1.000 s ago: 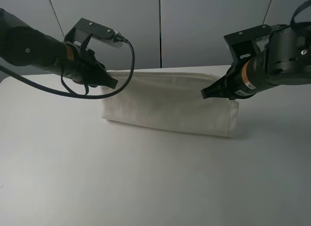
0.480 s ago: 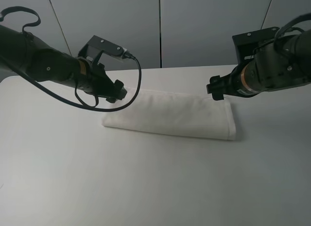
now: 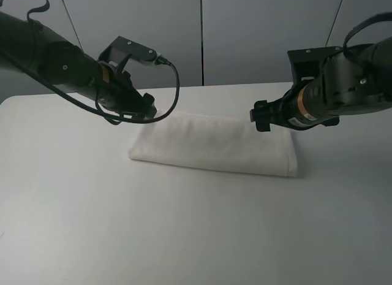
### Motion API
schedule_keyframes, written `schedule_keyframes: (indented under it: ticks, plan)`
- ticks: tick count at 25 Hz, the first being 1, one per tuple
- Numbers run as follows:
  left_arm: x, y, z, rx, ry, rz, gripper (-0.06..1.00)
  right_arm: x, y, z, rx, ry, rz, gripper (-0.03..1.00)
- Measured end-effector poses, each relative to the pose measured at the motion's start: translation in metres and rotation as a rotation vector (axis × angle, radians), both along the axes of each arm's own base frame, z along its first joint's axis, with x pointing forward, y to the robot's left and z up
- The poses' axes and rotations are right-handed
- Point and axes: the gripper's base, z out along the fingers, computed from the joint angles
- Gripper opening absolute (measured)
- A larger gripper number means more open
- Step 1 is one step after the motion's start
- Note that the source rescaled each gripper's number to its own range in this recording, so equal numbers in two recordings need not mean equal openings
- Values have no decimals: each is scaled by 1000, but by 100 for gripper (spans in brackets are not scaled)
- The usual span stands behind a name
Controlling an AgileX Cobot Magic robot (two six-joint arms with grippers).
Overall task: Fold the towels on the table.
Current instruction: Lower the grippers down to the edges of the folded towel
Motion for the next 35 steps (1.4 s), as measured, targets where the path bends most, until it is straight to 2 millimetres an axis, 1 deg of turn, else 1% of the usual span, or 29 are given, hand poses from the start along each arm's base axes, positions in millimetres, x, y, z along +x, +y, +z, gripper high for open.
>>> schedule_keyframes:
  ticks: [3, 6, 9, 11, 14, 18, 21, 25, 29, 33, 35]
  plan:
    - [8, 3, 9, -18, 56, 74, 99, 4, -5, 2, 14, 84, -38, 100]
    - [21, 12, 14, -21, 141, 155, 99, 13, -11, 15, -13, 180, -30, 100]
    - [33, 18, 7, -7, 269, 226, 99, 23, -16, 29, 29, 260, -47, 100]
    - [40, 16, -2, 3, 343, 248, 99, 27, -21, 37, 50, 298, -57, 100]
    - [48, 13, -15, 26, 417, 259, 99, 30, -24, 44, 59, 329, -48, 100]
    - [55, 10, -35, 46, 464, 265, 99, 28, -24, 42, 50, 365, -41, 100]
    - [58, 9, -45, 57, 483, 267, 97, 28, -24, 36, 37, 400, -44, 100]
    - [65, 10, -46, 46, 471, 275, 97, 28, -23, 25, 35, 453, -35, 100]
    - [73, 16, -50, 45, 477, 294, 97, 30, -21, 14, 34, 490, -34, 100]
    - [73, 17, -62, 64, 511, 299, 97, 32, -20, 10, 32, 497, -34, 100]
    - [73, 17, -64, 63, 514, 299, 97, 33, -20, 10, 31, 496, -31, 100]
